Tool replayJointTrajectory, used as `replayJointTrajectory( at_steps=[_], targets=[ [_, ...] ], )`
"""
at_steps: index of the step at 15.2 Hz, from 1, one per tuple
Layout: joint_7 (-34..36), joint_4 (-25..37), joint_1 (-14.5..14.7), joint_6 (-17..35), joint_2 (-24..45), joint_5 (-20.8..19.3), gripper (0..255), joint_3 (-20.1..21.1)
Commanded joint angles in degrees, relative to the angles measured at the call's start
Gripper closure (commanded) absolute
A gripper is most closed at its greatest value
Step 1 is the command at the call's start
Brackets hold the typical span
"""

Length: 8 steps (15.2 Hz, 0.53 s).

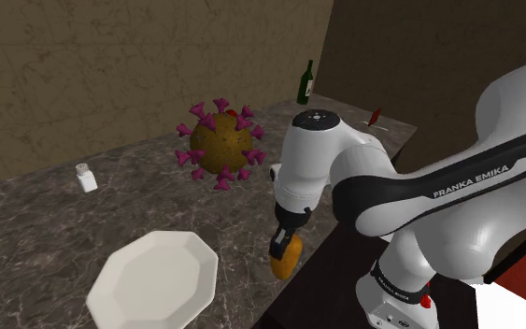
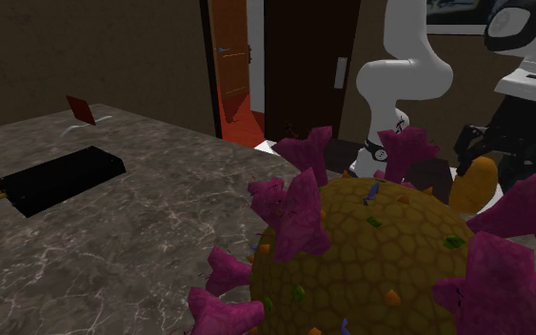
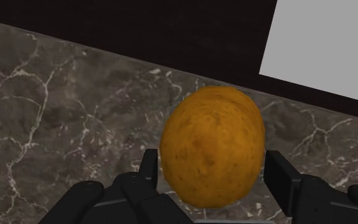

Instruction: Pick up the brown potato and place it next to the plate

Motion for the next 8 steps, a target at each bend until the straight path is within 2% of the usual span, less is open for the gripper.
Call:
replayJointTrajectory(
  at_steps=[1, 8],
  targets=[
    [0.29, -0.93, -0.03, 2.14, 1.18, 0.13, 255, 0.48],
    [1.22, -3.63, -0.63, 9.76, 6.16, 0.12, 255, 2.06]
  ],
)
